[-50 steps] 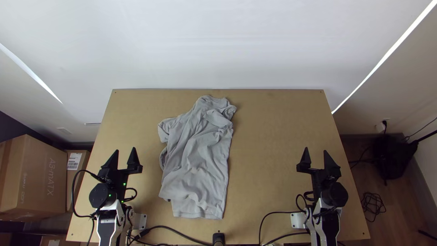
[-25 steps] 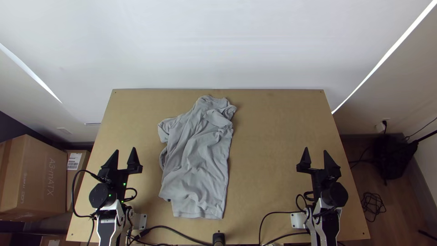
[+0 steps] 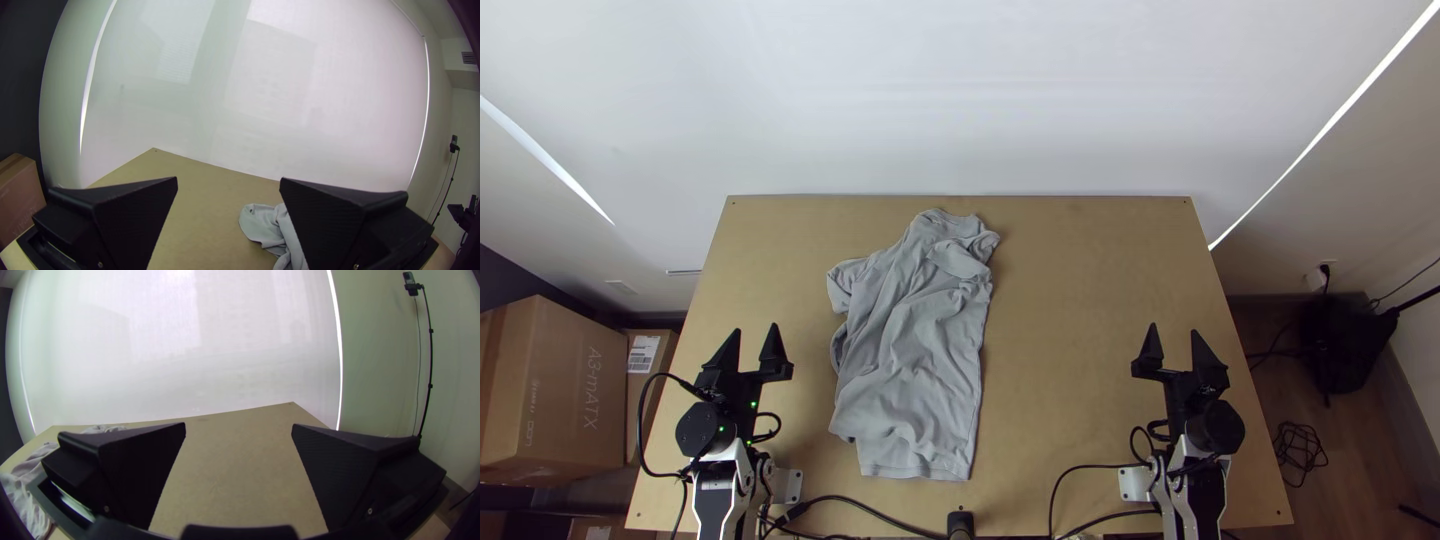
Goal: Fold the t-shirt
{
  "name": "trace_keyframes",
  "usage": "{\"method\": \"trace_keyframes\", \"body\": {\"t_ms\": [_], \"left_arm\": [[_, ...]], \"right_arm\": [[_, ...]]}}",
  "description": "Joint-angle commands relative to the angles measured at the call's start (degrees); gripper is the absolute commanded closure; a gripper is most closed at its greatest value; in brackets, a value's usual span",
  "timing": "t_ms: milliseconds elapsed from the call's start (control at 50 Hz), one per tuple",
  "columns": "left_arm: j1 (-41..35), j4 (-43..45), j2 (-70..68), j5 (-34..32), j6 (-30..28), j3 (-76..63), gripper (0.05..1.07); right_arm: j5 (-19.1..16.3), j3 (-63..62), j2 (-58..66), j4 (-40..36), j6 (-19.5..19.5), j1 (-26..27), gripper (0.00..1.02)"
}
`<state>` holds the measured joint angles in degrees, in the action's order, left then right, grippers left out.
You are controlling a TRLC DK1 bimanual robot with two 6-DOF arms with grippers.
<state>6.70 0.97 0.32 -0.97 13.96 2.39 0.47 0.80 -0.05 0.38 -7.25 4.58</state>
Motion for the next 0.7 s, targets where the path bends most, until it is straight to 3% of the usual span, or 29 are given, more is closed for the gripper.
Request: {"method": "trace_keyframes", "body": {"t_ms": [0,360,580,680], "left_arm": [[-0.3,-1.7,-0.3,-0.2,1.1,-2.2,0.09],[-0.4,-1.8,-0.3,-0.2,1.3,-2.2,0.09],[0.4,-1.8,-0.1,-0.2,-1.1,-2.2,0.09],[0.4,-1.5,-0.4,-0.2,-2.4,-2.2,0.09]], "right_arm": [[0.1,-0.3,-0.1,-1.2,0.0,0.3,0.04],[0.1,-0.3,-0.2,-1.2,-0.8,-1.5,0.04],[0.6,-0.3,-0.3,-1.3,0.9,0.7,0.04],[0.7,-0.2,-0.3,-1.0,3.6,0.9,0.04]]}}
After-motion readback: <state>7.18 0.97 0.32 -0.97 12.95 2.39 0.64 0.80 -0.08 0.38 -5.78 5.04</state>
